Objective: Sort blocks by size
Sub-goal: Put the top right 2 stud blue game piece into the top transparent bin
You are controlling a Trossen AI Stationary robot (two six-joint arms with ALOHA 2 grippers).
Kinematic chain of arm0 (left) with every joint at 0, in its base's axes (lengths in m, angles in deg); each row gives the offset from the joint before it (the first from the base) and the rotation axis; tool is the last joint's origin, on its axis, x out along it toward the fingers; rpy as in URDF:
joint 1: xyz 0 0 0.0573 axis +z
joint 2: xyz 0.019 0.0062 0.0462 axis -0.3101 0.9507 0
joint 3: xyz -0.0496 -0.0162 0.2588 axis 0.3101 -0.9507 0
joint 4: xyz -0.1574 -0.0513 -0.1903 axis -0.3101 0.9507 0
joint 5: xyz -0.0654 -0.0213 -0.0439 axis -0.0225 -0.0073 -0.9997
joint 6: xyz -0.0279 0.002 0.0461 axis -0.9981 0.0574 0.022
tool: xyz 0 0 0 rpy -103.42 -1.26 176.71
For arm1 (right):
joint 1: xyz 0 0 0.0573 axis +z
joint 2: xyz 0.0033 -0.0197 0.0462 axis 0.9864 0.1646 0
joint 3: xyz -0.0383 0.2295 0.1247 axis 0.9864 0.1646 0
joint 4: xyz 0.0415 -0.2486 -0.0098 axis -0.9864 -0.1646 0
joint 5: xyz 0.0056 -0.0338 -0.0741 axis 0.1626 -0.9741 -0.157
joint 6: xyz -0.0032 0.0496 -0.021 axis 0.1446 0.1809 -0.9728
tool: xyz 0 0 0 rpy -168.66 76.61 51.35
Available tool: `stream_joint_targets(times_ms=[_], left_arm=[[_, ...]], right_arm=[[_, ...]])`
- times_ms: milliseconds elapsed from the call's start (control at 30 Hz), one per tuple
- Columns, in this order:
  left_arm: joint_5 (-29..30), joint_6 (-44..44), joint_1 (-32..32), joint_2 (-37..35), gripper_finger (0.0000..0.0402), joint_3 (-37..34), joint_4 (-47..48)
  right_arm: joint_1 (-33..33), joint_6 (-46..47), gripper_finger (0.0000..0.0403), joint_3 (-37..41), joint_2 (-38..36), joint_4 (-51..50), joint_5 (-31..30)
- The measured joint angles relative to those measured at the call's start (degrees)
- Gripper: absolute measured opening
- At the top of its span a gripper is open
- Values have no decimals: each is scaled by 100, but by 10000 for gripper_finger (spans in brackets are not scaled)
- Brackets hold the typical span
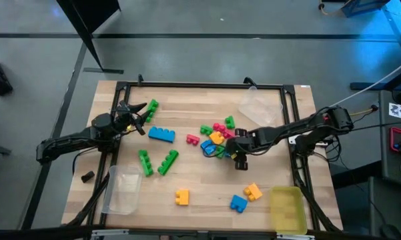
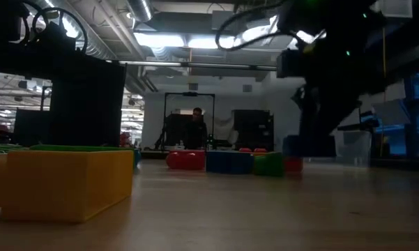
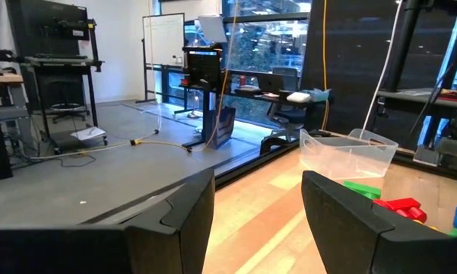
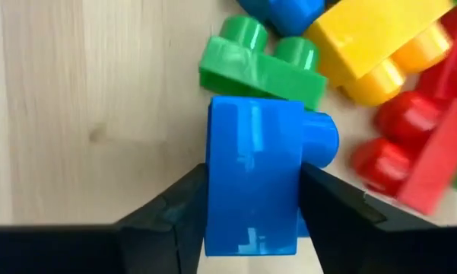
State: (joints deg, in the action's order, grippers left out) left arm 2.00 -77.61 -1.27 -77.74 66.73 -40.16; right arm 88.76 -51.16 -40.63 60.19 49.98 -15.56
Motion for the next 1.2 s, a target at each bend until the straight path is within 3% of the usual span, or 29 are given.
stream_joint_targets(times_ms=[133, 367, 667, 967, 1200], left_arm=[[0, 0, 1, 0, 184, -1, 0], [0, -2, 0, 0, 184, -2, 0], [0, -2, 2, 0, 184, -1, 0], [0, -2, 0, 0, 184, -2, 0], [0, -33, 2, 0, 184, -1, 0]], right_arm=[[0, -328, 176, -486, -2, -638, -341], [-99, -651, 191, -1333, -4, -2022, -1512], [-1075, -657, 184, -1728, -9, -3344, -2617], [-2367, -988, 186, -1728, -9, -3707, -2787], [-3002, -1382, 186, -1728, -9, -3694, -2775]])
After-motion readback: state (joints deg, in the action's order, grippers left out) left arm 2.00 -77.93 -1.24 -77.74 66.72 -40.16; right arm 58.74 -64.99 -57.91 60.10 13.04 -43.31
